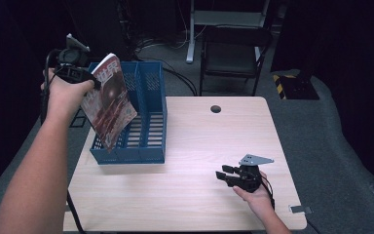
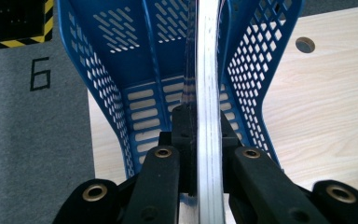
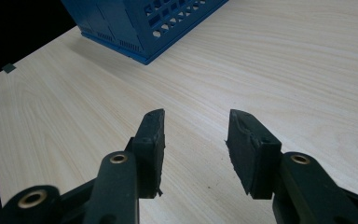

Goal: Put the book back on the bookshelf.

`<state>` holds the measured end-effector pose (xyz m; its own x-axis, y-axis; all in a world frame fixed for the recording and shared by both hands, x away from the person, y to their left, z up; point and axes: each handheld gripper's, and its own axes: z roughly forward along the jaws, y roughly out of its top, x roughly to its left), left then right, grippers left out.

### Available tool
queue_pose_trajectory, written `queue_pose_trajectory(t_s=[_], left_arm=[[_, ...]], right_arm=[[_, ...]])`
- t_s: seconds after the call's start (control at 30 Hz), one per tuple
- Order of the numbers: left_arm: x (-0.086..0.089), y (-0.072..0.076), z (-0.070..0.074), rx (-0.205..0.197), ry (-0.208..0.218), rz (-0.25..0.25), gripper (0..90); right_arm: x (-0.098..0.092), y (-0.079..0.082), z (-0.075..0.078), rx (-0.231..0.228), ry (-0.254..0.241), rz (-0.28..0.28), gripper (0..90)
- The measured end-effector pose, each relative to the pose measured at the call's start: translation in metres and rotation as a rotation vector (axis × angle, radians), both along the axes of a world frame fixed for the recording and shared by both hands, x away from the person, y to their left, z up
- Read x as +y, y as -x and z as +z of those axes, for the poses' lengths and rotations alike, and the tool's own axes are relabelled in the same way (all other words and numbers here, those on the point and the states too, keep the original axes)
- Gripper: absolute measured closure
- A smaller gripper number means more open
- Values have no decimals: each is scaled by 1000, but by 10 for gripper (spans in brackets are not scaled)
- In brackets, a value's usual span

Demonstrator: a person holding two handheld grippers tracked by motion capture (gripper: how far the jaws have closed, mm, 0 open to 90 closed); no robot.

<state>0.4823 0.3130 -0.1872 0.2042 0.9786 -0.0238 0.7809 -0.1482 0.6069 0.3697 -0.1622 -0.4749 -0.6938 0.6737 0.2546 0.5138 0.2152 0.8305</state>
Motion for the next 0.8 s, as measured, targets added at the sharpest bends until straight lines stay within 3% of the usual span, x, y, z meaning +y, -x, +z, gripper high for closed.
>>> queue_pose_trajectory(t_s=[0.23,0.43,0.8], left_arm=[[-2,-7,-1,-5,-7,20,842],[-5,-12,-3,-35,38,38,842],[-16,-29,-5,-42,42,37,842]], right_arm=[[0,0,0,1,-4,2,566],[-1,0,0,0,-3,1,566],[0,1,0,4,-3,9,566]])
